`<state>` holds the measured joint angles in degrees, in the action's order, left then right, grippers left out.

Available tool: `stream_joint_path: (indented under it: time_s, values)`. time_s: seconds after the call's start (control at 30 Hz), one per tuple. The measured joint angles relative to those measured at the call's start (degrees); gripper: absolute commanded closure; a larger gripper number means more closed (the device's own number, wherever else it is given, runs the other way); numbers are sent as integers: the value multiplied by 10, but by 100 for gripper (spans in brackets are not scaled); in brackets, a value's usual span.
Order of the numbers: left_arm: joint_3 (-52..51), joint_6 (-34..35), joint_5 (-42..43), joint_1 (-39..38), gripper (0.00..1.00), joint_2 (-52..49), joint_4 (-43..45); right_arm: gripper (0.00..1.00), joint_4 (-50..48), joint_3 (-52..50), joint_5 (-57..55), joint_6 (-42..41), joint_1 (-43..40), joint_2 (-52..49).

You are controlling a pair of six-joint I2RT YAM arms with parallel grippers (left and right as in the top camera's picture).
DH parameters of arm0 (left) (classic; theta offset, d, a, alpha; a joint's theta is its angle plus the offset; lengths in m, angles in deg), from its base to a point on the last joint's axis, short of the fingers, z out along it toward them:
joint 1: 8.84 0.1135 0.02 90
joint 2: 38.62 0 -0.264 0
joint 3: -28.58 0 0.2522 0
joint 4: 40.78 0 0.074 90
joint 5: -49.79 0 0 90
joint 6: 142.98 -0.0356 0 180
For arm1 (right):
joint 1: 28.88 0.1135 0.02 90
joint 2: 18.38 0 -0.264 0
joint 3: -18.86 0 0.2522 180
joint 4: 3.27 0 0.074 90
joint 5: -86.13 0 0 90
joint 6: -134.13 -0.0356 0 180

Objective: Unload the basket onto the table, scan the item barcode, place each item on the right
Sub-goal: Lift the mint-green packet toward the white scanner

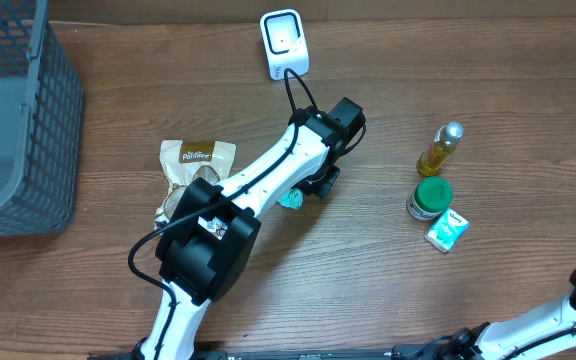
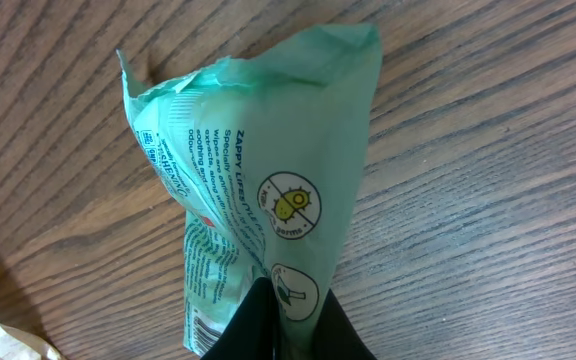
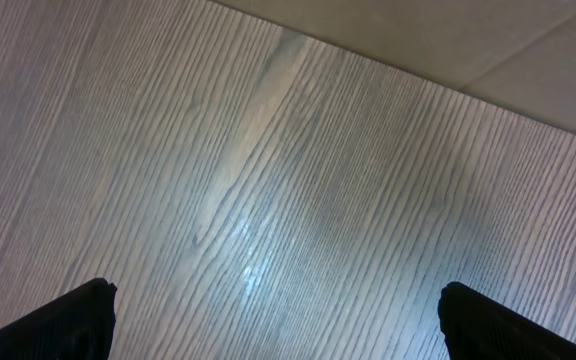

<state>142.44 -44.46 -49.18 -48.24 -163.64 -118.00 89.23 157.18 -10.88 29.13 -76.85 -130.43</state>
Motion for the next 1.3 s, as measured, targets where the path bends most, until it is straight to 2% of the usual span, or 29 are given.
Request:
stream_joint_path:
  time_s: [0.13, 0.2, 0.47, 0.53, 0.6, 0.7, 0.83, 0.87, 0.9, 0.93, 1.3]
  values:
    - [0, -2, 0, 0, 89, 0, 0, 0, 0, 0, 0, 0, 0, 0]
    - [0, -2, 2, 0, 96, 0, 0, 0, 0, 0, 0, 0, 0, 0]
    - [0, -4, 2, 0, 96, 0, 0, 0, 0, 0, 0, 0, 0, 0]
    - [0, -4, 2, 0, 93, 0, 0, 0, 0, 0, 0, 0, 0, 0]
    - [0, -6, 4, 0, 85, 0, 0, 0, 0, 0, 0, 0, 0, 0]
    - [0, -8, 12, 0, 87, 0, 0, 0, 0, 0, 0, 0, 0, 0]
    - [0, -10, 19, 0, 71, 0, -6, 0, 0, 0, 0, 0, 0, 0]
    - [0, -11, 23, 0, 56, 0, -7, 0, 0, 0, 0, 0, 0, 0]
    - [0, -13, 26, 0, 20, 0, -8, 0, 0, 0, 0, 0, 0, 0]
    - [0, -11, 28, 0, 0, 0, -8, 0, 0, 0, 0, 0, 0, 0]
    - [24, -12, 39, 2, 0, 25, -50, 0, 0, 0, 0, 0, 0, 0]
